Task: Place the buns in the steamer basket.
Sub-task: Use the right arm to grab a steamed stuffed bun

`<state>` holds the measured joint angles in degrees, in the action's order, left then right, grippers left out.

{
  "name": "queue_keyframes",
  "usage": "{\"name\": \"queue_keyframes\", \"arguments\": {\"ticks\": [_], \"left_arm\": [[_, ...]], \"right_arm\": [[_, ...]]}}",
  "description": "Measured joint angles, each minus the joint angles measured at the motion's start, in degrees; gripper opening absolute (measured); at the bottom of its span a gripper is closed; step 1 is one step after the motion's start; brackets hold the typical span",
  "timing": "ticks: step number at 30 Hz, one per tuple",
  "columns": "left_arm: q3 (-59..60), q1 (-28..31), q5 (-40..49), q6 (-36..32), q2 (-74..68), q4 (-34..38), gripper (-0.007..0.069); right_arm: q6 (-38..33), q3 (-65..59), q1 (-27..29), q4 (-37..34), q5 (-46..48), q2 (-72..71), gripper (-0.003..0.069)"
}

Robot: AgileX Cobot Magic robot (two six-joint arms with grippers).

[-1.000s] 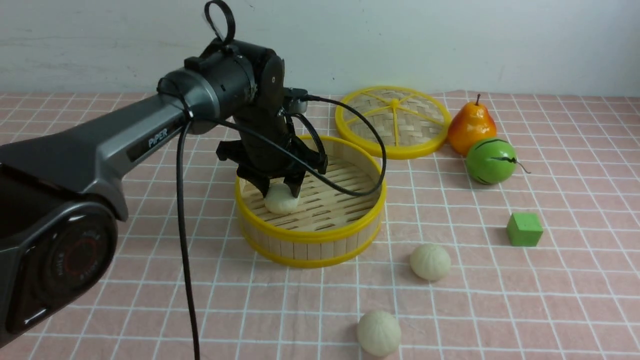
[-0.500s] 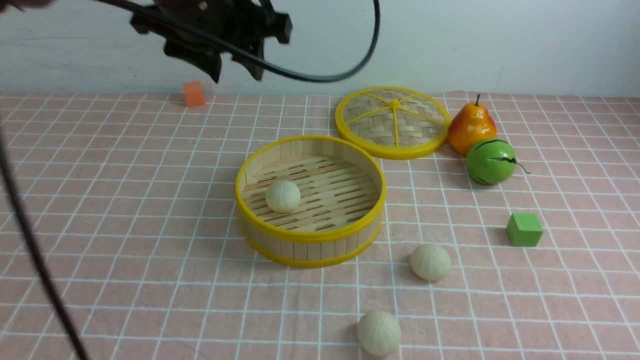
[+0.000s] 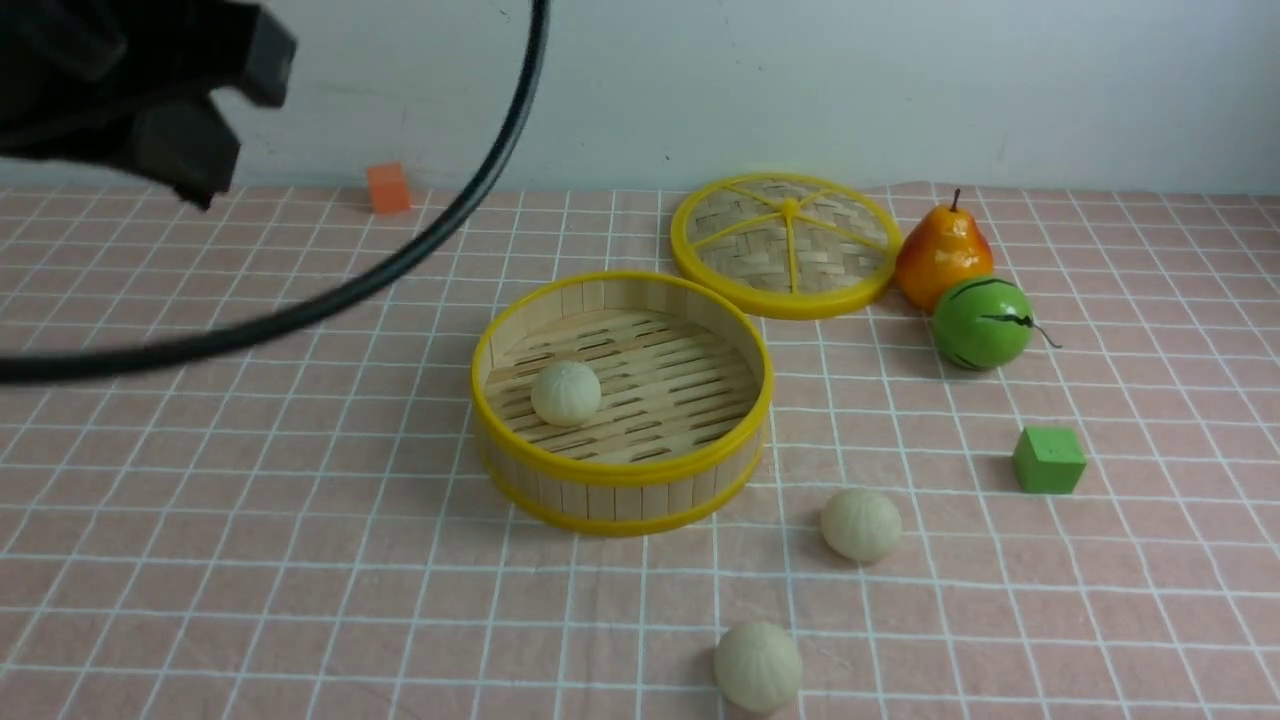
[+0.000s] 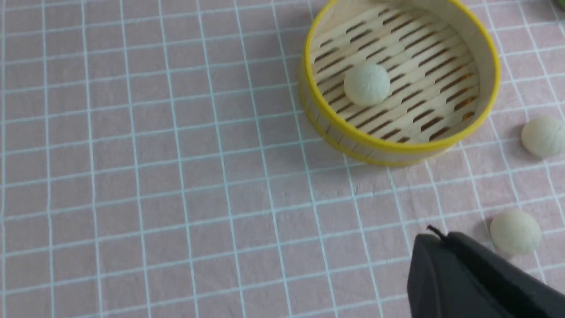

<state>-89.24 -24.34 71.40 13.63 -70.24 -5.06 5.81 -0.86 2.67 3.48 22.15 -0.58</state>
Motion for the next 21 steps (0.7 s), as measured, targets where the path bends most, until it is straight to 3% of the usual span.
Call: {"name": "queue_keyframes", "arguments": {"ticks": [13,18,19,21], "left_arm": [[29.35,0.00,-9.31,0.75,26.78,3.61,-0.0014],[35.65,0.00,-11.00,0.80,32.39,3.61,-0.0014],[37.66,0.00,-11.78,0.80,33.52,3.61,-0.0014],[38.70,0.00,-12.08,0.80,34.02,3.61,-0.0014]], "right_arm": [[0.81,0.00,0.00,-1.06,-0.10,0.00,0.0239],[13.59,-0.06,0.00,-16.72,-0.50,0.00,0.0239],[19.77,-0.25,0.00,-25.83,-0.50,0.00,0.0239],[23.83,-0.34,0.00,-31.22,-0.42,0.00,0.0239]]}}
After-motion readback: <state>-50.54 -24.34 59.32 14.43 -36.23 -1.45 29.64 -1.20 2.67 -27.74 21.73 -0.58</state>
